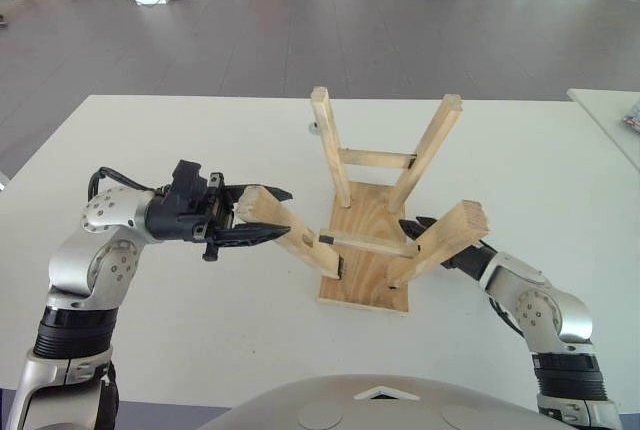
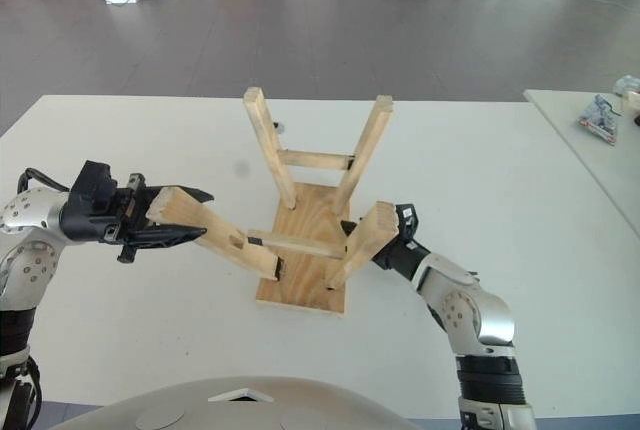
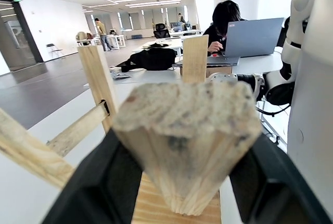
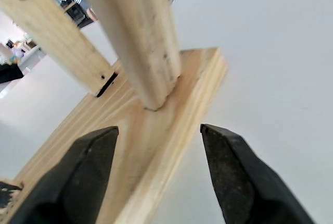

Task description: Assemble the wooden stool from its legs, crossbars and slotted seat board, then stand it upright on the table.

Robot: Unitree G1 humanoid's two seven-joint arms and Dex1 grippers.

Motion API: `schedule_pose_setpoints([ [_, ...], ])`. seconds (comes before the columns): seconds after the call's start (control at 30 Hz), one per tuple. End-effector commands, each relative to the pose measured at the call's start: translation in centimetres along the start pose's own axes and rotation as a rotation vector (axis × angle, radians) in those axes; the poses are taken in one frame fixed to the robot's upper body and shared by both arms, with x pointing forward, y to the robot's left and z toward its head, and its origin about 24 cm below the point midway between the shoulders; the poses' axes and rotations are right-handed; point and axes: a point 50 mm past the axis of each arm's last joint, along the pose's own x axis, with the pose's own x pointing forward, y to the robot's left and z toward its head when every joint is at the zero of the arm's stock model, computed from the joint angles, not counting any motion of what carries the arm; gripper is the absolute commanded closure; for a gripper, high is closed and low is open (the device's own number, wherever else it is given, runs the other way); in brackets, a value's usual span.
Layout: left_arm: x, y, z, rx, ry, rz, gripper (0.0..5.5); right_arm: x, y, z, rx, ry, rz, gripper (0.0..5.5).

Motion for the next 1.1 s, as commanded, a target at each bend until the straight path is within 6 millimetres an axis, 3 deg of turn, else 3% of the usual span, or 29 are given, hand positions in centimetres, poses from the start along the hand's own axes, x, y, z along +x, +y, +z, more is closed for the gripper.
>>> schedule_pose_setpoints([
  [0.03,1.0,1.5,0.0,0.027,0.057,-0.039,3.4,1.1,0.8,-1.2,-0.021,0.057,0.026,2.56],
  [0.17,2.0,2.1,-0.3,0.0,0.049,-0.069,3.42,1.9,1.5,-1.7,-0.026,0.07,0.045,2.56],
  [0.3,1.8,2.4,-1.1,-0.084,0.011,-0.016,3.42,2.0,1.8,-1.9,-0.023,0.067,0.053,2.56],
  [0.43,1.3,2.2,-3.0,-0.164,0.032,0.022,3.42,2.1,1.8,-1.8,-0.055,0.069,0.056,2.56],
  [0.63,2.9,0.0,-5.2,-0.139,0.195,-0.059,3.44,2.2,2.0,-1.5,-0.075,0.066,0.058,2.56],
  [0.9,1.4,-1.6,-9.4,-0.274,0.516,0.011,3.44,2.5,2.1,-0.4,-0.083,0.019,0.045,2.56],
  [1.07,1.6,-1.4,-8.6,-0.401,0.426,0.019,3.44,2.4,1.8,0.2,-0.082,0.0,0.028,2.56],
  [1.1,1.6,-1.6,-8.5,-0.413,0.43,0.004,3.15,2.4,1.7,0.5,-0.084,-0.014,0.022,2.56],
])
